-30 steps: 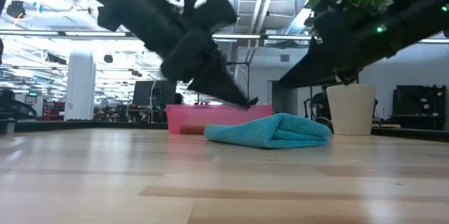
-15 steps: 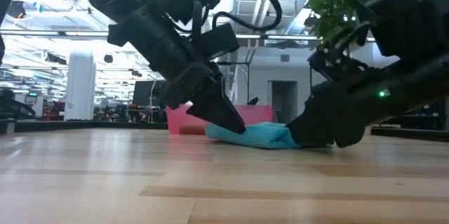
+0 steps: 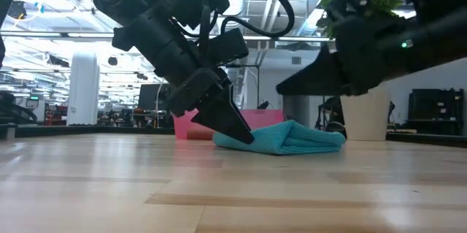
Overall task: Fold microfiber towels
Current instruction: Fold the blue microfiber cloth
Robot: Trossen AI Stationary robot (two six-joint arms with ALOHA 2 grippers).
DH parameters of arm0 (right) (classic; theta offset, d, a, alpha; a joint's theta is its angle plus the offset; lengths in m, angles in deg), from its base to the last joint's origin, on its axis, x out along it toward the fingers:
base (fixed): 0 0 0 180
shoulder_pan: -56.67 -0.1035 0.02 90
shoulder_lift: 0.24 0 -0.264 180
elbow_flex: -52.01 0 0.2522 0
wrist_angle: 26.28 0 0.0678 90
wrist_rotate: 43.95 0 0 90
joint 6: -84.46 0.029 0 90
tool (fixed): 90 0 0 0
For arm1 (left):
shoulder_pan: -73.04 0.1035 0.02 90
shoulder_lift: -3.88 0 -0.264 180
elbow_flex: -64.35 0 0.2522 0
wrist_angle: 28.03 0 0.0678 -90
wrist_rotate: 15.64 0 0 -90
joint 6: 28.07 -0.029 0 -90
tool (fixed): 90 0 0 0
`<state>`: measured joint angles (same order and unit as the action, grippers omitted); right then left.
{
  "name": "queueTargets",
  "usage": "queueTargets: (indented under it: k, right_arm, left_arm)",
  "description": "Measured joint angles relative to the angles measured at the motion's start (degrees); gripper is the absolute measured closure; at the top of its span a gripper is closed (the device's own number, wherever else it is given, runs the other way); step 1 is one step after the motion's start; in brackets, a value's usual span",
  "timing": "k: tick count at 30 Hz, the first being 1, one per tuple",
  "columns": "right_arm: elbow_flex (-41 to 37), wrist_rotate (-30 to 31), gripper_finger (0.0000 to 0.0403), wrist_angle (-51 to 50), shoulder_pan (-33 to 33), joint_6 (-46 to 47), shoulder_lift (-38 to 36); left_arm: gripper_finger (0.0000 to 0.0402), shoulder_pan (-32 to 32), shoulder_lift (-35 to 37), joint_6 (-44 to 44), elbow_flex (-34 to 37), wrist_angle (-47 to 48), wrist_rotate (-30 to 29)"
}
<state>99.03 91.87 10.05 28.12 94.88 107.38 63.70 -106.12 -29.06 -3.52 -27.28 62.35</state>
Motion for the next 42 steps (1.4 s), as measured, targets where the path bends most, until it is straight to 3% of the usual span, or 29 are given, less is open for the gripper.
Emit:
queueTargets:
  k: [7,14,20,24,26,32,35,38,42]
  right_arm:
    - [1.4,-1.5,0.0287,-0.36,0.11,6.16,8.87]
    - [3.4,-1.91,0.0287,-0.33,-0.31,4.3,10.7]
    - [1.71,4.16,0.0287,-2.74,-0.7,-2.62,0.01]
    - [1.47,6.44,0.027,-15.6,-0.58,-2.05,-11.02]
    - [1.48,4.22,0.0253,-24.81,0.75,4.28,-16.63]
    - [1.35,-11.07,0.0179,-49.28,6.92,19.04,-29.36]
    - [1.49,-15.57,0.016,-55.11,8.54,23.67,-31.5]
    - [1.38,-15.82,0.0158,-57.58,9.6,24.0,-30.77]
    - [1.76,-20.09,0.0163,-57.69,12.37,25.63,-28.11]
  left_arm:
    - [0.0217,-0.22,0.0,0.15,0.0,0.48,0.04]
    - [0.0217,-0.24,0.17,0.15,0.0,0.43,-0.23]
    - [0.0217,-0.79,4.01,0.23,0.0,2.45,-0.29]
    - [0.0217,-1.19,8.11,1.43,-0.07,3.79,-0.34]
    - [0.0217,-1.22,9.82,4.72,-0.08,4.03,-0.46]
    - [0.0215,-1.17,14.44,14.12,-0.07,9.95,1.3]
    - [0.0208,-1.11,17.65,15.43,-0.07,13.47,0.33]
    - [0.0196,0.25,20.16,18.73,-0.07,16.59,-0.37]
    - [0.0176,2.39,21.43,28.44,-0.07,21.23,1.1]
